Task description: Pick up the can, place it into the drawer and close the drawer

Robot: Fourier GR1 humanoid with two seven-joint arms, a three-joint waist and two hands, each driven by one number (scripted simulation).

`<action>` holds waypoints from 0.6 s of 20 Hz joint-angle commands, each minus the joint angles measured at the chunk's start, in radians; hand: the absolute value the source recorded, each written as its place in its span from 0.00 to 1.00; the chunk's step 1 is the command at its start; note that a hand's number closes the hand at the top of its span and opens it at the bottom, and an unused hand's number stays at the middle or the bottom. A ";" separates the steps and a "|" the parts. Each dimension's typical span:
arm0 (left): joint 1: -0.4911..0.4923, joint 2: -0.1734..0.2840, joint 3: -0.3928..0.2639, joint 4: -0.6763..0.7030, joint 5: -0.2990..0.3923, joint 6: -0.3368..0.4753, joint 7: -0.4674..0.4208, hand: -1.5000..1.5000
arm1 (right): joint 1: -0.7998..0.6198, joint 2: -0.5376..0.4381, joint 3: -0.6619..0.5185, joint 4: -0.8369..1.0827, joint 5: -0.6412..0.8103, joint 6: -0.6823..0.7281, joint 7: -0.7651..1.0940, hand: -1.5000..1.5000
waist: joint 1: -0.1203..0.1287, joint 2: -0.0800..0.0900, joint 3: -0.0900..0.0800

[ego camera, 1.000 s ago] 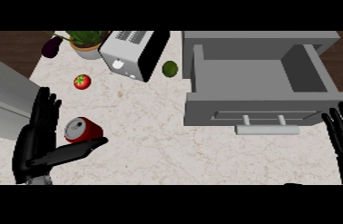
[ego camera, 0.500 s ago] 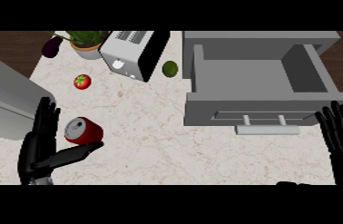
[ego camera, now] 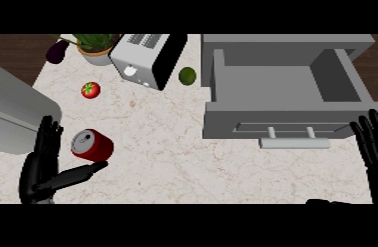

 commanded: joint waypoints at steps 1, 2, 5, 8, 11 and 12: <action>0.063 0.010 0.011 0.014 0.025 -0.048 -0.055 0.00 | 0.011 -0.003 -0.007 0.036 0.001 0.029 -0.035 0.00 | 0.001 0.000 0.000; 0.041 0.026 0.022 0.019 0.022 -0.039 -0.036 0.00 | -0.011 -0.028 -0.032 -0.087 -0.045 0.012 0.104 0.00 | 0.000 -0.001 0.000; -0.028 0.044 0.053 0.111 0.040 -0.032 -0.053 0.00 | 0.065 0.045 0.038 0.029 0.046 0.012 -0.099 0.00 | -0.002 0.000 0.000; -0.017 0.027 0.052 0.266 0.035 -0.059 -0.203 0.00 | 0.024 0.019 -0.008 -0.019 0.007 0.014 -0.011 0.00 | -0.002 0.000 0.000; -0.086 0.049 0.059 0.270 0.031 -0.020 -0.134 0.00 | 0.041 0.039 0.026 -0.044 0.046 0.008 0.002 0.00 | -0.003 0.000 0.000; -0.026 0.011 0.039 0.286 0.028 -0.032 -0.209 0.00 | 0.039 0.044 0.029 -0.093 0.023 0.007 0.031 0.00 | -0.002 0.000 0.000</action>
